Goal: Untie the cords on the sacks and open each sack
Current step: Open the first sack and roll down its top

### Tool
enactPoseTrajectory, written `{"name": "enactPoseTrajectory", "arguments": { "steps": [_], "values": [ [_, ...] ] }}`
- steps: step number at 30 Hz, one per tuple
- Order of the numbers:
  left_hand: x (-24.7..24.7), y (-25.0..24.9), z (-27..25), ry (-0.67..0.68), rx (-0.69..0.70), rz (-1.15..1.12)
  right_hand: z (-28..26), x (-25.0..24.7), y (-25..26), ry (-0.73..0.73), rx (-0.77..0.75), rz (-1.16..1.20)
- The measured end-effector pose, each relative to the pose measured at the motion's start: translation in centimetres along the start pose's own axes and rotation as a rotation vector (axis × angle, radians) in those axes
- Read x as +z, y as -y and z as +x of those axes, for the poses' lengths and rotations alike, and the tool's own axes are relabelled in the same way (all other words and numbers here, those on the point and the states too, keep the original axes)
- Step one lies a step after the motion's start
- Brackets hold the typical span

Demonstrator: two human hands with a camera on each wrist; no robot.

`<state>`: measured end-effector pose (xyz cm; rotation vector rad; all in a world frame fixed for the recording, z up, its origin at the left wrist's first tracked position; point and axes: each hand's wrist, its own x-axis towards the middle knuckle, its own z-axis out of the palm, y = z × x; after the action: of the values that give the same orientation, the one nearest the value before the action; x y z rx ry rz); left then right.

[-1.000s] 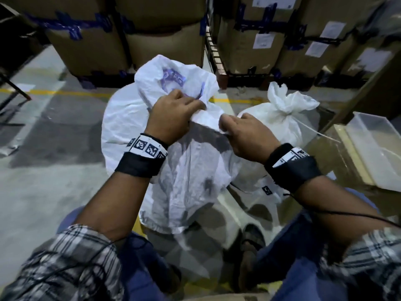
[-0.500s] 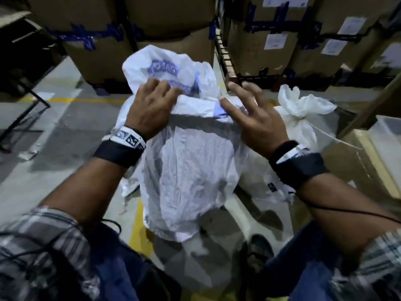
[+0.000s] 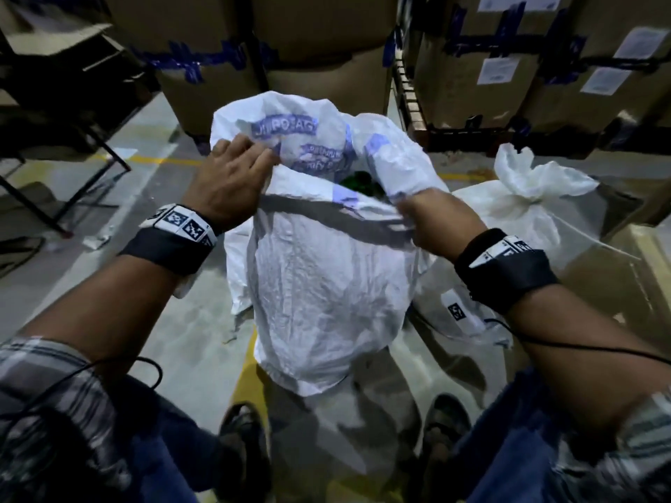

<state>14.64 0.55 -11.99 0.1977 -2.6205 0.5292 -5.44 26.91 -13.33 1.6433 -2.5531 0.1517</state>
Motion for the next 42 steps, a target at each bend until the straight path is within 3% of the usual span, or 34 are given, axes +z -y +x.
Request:
{"name": "enactPoseTrajectory", "arguments": {
  "steps": [3,5,8,10,12,15,17,19,21,25,30,33,35,39,42],
  "values": [
    [-0.2,-0.4,-1.2,0.126,-0.059,-0.056,0.4,-0.9,-0.3,-0.377,0.132,0.057],
    [-0.1,-0.8,-2.4,0.238,-0.037,-0.197,0.5,-0.6,0.2,-0.494,0.158,0.143],
    [0.1,-2.0,-3.1,0.242,-0.081,-0.453,0.5,0.6,0.4,-0.435,0.134,0.223],
    [0.2,-2.1,-2.9,0.196,-0.112,-0.456,0.6,1.0,0.2,-0.378,0.074,0.327],
    [0.2,-1.5,-2.8,0.132,-0.074,-0.399,0.4,1.2,-0.1,-0.229,0.073,0.385],
    [-0.1,-1.1,-2.8,0.058,0.088,-0.289,0.1,1.4,-0.6,0.076,0.277,0.560],
    [-0.1,-1.7,-2.6,0.033,0.231,-0.237,0.1,1.6,-1.2,0.083,0.404,0.723],
    [0.0,-2.3,-2.5,0.025,0.333,-0.212,0.0,2.0,-2.2,0.023,0.429,0.543],
    [0.5,-2.5,-2.5,0.001,0.344,-0.190,-0.3,2.4,-2.7,0.072,0.410,0.364],
    [1.3,-1.4,-2.8,-0.023,0.161,-0.118,-1.1,3.7,-2.3,0.182,0.344,0.244],
    [1.9,2.0,-3.6,0.011,-0.227,-0.071,-1.5,3.9,-2.6,0.136,0.720,0.744],
    [2.3,2.5,-3.8,0.105,-0.349,-0.116,-1.2,3.9,-2.4,0.005,0.792,0.936],
    [2.4,1.9,-3.7,0.189,-0.353,-0.138,-0.9,4.4,-1.8,-0.056,0.829,1.064],
    [0.6,-0.5,-2.1,0.325,-0.201,-0.043,-0.5,5.1,-0.8,-0.115,0.988,1.379],
    [-0.9,-3.2,-1.4,0.554,-0.026,-0.010,-0.7,4.0,-0.5,0.027,1.019,1.684]
  ]
}}
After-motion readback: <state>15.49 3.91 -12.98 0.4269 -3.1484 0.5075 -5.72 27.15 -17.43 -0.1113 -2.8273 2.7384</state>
